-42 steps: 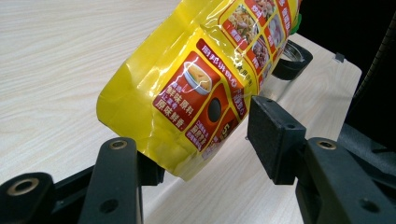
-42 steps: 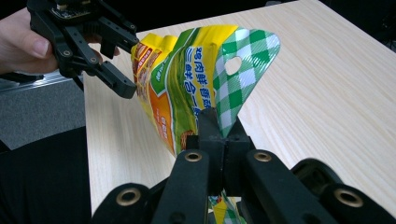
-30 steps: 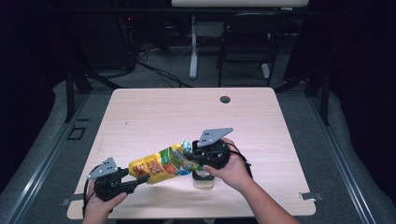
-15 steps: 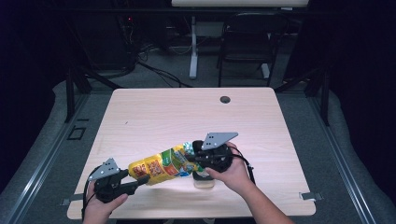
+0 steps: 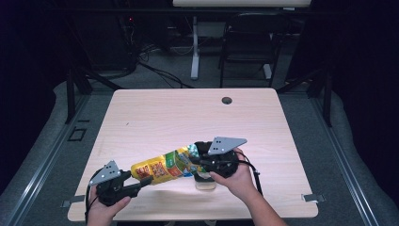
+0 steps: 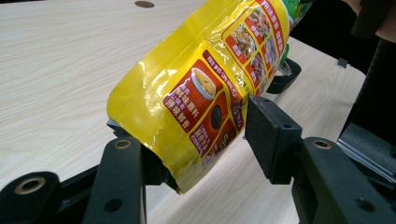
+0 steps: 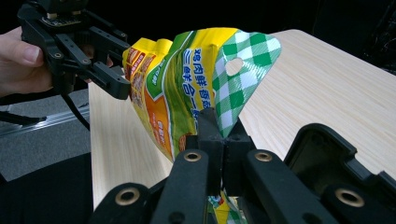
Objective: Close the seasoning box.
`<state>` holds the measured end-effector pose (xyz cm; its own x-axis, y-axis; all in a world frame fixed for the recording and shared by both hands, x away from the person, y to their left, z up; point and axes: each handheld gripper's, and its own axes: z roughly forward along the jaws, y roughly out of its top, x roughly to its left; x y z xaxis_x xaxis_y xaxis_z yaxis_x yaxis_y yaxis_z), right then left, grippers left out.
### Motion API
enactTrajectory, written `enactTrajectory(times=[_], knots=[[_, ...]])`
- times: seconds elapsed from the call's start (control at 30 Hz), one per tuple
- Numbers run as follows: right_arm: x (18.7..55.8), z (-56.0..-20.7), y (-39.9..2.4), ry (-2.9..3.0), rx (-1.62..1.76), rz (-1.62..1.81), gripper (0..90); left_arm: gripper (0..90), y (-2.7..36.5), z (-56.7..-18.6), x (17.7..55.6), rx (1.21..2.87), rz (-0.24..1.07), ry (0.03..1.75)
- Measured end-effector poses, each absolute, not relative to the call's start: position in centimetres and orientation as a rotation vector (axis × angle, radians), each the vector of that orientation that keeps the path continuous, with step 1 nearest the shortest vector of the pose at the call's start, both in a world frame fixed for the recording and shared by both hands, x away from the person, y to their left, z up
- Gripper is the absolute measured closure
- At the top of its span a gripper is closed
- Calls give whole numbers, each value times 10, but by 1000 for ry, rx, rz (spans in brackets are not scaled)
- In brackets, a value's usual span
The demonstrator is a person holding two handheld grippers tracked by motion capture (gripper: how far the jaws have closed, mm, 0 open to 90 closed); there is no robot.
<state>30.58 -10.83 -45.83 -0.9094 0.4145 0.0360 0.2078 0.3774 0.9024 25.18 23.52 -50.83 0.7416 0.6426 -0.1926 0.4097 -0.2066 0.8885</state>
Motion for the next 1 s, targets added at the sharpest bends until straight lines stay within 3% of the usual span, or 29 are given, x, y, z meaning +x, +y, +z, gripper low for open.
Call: enactTrajectory(times=[1.0], knots=[[311, -471, -121, 2429, 631, 1617, 892, 605, 237, -495, 248, 1686, 286, 783]])
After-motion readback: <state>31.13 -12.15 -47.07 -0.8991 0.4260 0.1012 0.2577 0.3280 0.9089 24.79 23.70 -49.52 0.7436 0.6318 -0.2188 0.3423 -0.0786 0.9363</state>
